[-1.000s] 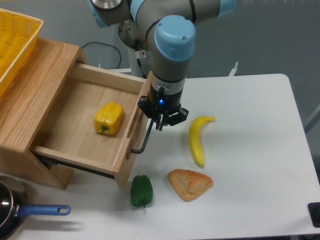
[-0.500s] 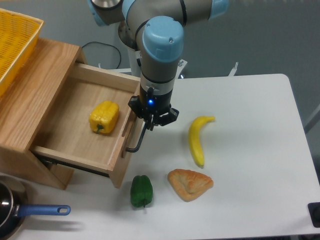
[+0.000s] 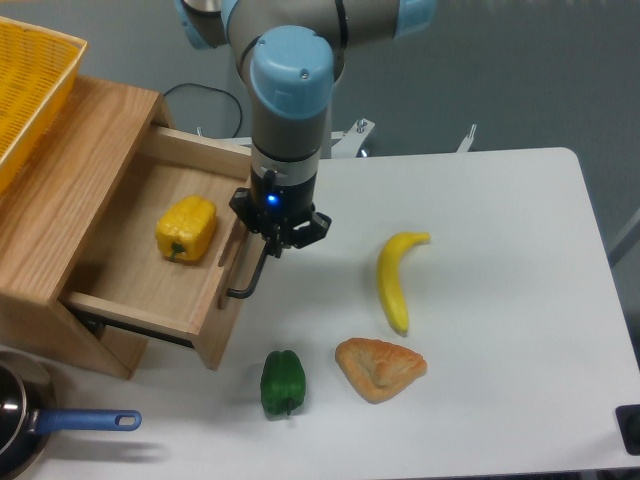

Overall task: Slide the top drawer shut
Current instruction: 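Push the drawer front with the gripper into the wooden cabinet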

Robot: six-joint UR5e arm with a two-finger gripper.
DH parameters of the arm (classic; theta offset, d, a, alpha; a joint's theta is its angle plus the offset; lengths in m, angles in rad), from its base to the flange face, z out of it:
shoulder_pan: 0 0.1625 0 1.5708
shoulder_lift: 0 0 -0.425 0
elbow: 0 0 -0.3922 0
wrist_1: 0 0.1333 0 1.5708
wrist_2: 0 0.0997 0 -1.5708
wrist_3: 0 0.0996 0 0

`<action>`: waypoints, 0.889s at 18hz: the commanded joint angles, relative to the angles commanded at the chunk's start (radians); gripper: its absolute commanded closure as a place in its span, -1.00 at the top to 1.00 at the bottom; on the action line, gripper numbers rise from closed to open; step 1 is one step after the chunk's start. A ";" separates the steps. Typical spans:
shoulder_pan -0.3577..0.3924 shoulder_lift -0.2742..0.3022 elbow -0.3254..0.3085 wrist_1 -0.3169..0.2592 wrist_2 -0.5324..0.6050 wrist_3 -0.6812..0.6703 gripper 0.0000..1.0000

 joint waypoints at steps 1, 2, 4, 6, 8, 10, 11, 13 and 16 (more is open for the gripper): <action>-0.008 0.000 0.000 0.002 0.000 -0.011 -0.68; -0.017 0.000 0.000 0.003 0.000 -0.020 -0.68; -0.035 0.000 0.000 0.000 0.000 -0.028 -0.68; -0.048 0.002 0.000 -0.002 -0.002 -0.029 -0.68; -0.069 0.002 -0.002 -0.003 -0.002 -0.035 -0.68; -0.081 0.002 -0.003 -0.003 0.000 -0.045 -0.68; -0.087 0.000 -0.003 -0.003 0.002 -0.046 -0.68; -0.100 0.000 -0.003 -0.003 0.002 -0.046 -0.68; -0.103 0.000 -0.003 -0.003 -0.002 -0.048 -0.68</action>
